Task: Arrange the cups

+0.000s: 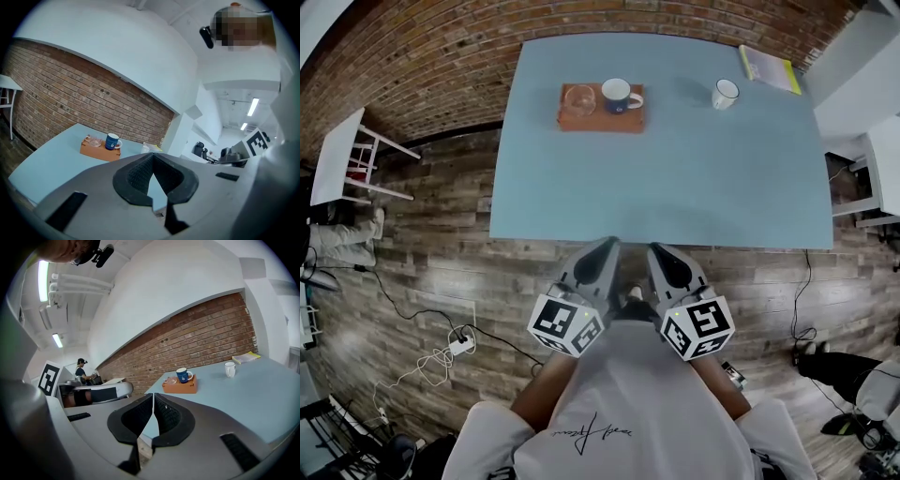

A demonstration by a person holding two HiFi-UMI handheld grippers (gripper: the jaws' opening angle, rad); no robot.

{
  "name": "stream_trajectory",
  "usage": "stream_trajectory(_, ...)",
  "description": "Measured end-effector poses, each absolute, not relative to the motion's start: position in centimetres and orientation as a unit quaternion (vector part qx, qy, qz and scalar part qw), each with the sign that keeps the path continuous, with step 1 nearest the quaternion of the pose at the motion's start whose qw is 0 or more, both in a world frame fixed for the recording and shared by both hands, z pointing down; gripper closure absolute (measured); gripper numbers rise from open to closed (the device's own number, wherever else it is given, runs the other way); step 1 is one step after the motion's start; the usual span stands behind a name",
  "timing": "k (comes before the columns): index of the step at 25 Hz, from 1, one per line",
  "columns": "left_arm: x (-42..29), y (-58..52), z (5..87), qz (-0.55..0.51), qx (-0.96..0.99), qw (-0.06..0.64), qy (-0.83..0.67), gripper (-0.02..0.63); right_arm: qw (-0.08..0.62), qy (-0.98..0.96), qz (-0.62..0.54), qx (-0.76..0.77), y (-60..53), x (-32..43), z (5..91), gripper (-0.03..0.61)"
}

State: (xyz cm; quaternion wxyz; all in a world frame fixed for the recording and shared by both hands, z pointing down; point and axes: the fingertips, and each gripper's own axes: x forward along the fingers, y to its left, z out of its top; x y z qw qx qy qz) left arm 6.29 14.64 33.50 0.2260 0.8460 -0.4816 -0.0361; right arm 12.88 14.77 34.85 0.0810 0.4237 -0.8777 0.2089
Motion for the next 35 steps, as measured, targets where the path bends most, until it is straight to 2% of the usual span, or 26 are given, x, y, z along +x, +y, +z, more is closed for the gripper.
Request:
stream_trajectory(15, 0.8, 5.6, 32.3, -0.046, 0.868, 0.204, -0.45, 0.606, 0.089, -0.882, 0.182, 0.426, 6.2, 6.4, 33.3, 0.557)
stream_trajectory(20, -0.6, 3.7, 31.4, -0.083, 0.871, 0.238, -0.421, 0.606, 0.087, -0.882, 0.17, 0.431, 4.3, 4.1, 32.3, 0.557)
stream_trajectory(35, -1.2, 1.4, 30.5, -0.11, 0.887, 0.24, -0.379, 0.606, 0.082, -0.915, 0.14, 0.371, 1.4, 2.6, 30.7, 0.555)
